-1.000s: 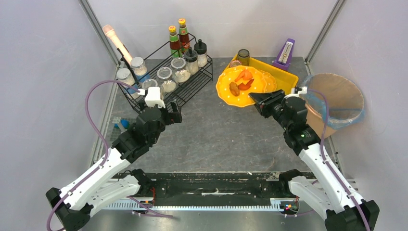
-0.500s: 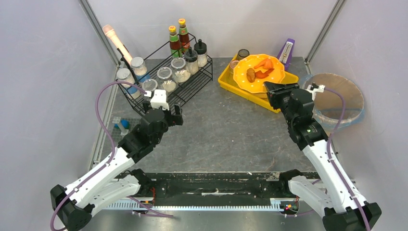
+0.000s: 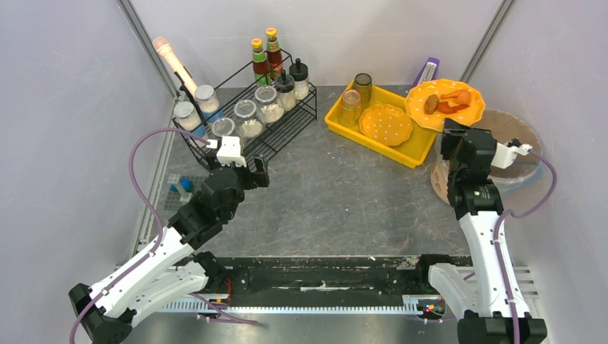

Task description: Clear the kitchen counter

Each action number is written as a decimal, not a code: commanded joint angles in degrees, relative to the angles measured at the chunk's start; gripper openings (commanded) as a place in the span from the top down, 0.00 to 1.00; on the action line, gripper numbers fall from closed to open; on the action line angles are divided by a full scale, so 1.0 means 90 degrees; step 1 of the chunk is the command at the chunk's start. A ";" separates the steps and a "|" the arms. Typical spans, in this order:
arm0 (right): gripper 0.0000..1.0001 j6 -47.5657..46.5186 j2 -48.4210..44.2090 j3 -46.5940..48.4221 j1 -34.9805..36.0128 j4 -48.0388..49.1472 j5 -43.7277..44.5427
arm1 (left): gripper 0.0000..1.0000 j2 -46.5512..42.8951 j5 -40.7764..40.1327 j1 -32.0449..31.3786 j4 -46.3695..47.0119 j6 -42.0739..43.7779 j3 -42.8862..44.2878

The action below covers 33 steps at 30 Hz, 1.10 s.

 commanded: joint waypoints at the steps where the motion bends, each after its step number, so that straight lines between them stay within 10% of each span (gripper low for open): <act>1: 1.00 0.0689 -0.0089 0.0647 -0.0958 0.1876 -0.0596 | 0.00 -0.0106 -0.0327 -0.0065 0.0352 0.0332 -0.0078; 15: 1.00 0.0802 -0.0200 0.0521 -0.4494 0.1646 -0.3754 | 0.00 -0.0071 -0.0488 -0.0232 0.0440 0.0436 -0.0129; 33: 1.00 -0.1798 -0.0568 0.0884 -0.4545 0.0004 -0.1444 | 0.00 -0.0156 -0.0675 -0.0641 0.0498 0.0596 -0.0184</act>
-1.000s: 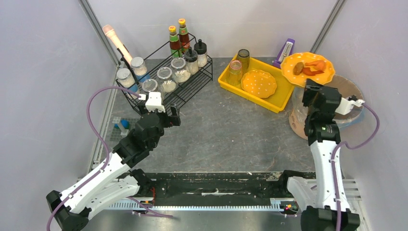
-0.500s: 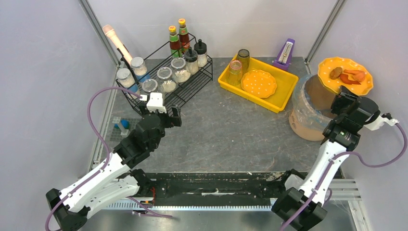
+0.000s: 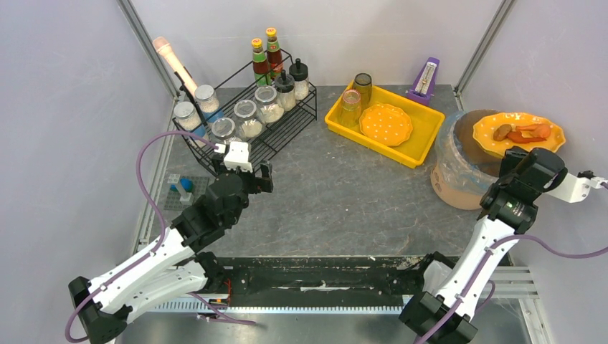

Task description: Clear the kitchen counter

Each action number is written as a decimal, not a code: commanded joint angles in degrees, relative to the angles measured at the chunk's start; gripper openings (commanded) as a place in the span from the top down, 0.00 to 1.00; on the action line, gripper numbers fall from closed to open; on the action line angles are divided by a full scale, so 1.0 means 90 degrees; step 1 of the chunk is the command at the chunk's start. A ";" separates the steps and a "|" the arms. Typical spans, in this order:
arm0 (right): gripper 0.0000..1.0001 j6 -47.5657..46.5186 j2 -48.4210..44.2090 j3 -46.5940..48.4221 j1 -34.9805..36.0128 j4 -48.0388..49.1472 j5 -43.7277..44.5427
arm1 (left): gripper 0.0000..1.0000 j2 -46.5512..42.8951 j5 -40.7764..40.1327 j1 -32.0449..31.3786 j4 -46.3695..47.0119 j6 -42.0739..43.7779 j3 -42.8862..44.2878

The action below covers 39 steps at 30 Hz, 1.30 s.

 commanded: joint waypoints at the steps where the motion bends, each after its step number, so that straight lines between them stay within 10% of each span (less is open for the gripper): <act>1: 1.00 -0.0587 -0.0243 0.0466 -0.0021 0.1179 0.0534 | 0.00 -0.0100 -0.0237 -0.0072 0.0343 0.0259 -0.0012; 27: 1.00 -0.6869 0.0253 0.1220 0.1572 0.1455 0.2019 | 0.01 -0.0198 -0.0349 -0.0181 0.0368 0.0337 -0.0039; 39: 1.00 -0.5917 0.0324 0.2315 0.1737 0.1336 0.1373 | 0.01 -0.0243 -0.0422 -0.0167 0.0358 0.0347 -0.0031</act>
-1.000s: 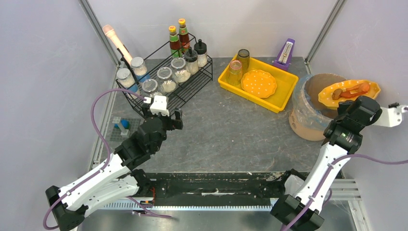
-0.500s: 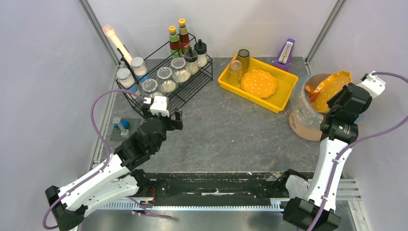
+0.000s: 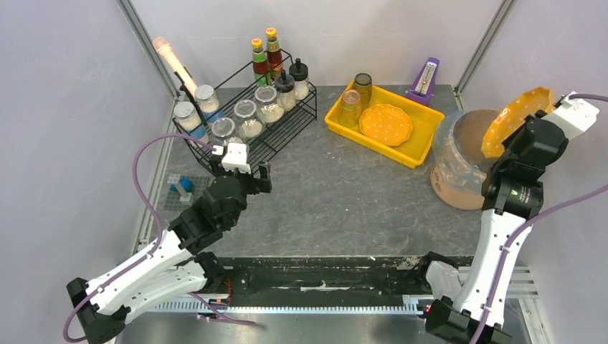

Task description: Clear the kitchen counter

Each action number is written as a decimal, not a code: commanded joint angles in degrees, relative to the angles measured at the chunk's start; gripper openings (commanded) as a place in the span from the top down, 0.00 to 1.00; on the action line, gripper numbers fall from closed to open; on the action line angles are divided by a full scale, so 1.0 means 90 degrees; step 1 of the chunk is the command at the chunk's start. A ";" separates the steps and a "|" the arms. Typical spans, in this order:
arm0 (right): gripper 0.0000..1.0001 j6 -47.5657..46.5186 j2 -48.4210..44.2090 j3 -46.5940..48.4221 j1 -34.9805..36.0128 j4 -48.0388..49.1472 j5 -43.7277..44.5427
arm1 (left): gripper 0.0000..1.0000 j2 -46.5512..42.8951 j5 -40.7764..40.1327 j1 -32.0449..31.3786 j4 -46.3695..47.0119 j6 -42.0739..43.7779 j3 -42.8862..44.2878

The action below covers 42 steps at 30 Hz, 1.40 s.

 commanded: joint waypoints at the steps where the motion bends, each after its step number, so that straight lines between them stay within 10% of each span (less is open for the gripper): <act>1: 1.00 0.0880 -0.0138 0.1026 0.0052 0.1188 -0.0821 | 0.01 -0.0090 -0.0215 -0.0013 0.0341 0.0198 -0.0036; 13: 1.00 0.3710 0.0335 0.0834 0.0434 0.2146 -0.3328 | 0.01 -0.0079 -0.0174 0.0075 0.0323 0.0162 -0.0019; 25: 1.00 0.3696 0.1570 0.0563 0.3418 0.2476 -0.1378 | 0.01 -0.0009 -0.0159 0.0157 0.0322 0.0145 -0.0026; 42: 1.00 0.3185 0.4029 0.0986 0.3841 0.2927 0.0966 | 0.01 0.0113 0.0317 0.0348 -0.0219 -0.0568 0.0522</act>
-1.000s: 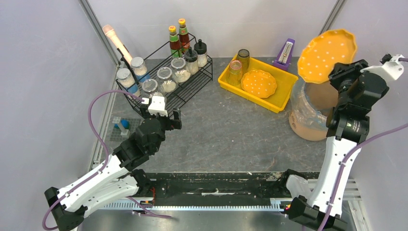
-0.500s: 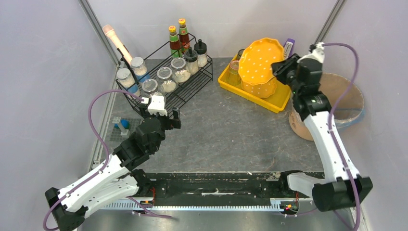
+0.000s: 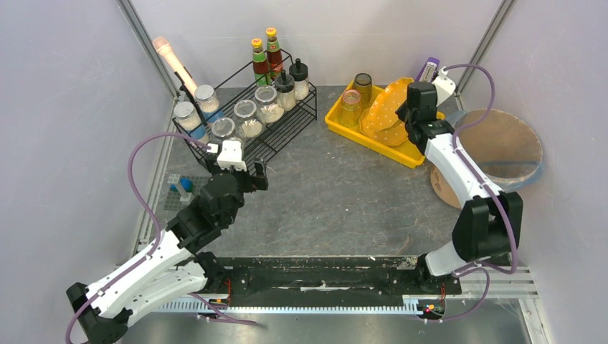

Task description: Clear the kitchen counter

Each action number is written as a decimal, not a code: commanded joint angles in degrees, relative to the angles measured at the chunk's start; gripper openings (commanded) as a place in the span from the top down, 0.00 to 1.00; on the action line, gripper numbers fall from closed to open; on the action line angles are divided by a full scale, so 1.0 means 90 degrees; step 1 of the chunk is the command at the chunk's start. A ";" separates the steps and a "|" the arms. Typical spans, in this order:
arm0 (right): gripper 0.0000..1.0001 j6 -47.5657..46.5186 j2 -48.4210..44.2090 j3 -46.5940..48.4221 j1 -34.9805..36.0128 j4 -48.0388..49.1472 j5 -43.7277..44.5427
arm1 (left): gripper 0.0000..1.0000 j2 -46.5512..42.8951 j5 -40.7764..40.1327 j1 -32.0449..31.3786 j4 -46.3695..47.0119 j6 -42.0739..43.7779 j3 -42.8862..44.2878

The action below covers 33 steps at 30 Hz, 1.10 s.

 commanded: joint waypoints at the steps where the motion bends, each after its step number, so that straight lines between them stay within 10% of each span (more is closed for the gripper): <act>1: 1.00 -0.0126 0.0270 0.0615 0.0009 0.1546 0.0626 | 0.01 0.0334 0.0317 0.0028 -0.0366 -0.0545 0.0688; 23: 0.97 0.0519 0.1637 -0.0138 -0.0178 0.2521 0.0216 | 0.01 0.1455 0.0586 0.0028 -0.1483 -0.1079 0.1944; 33: 0.69 0.1225 0.2004 -0.0314 -0.0357 0.2312 -0.0037 | 0.01 0.1392 0.0504 0.0025 -0.1502 -0.1014 0.1890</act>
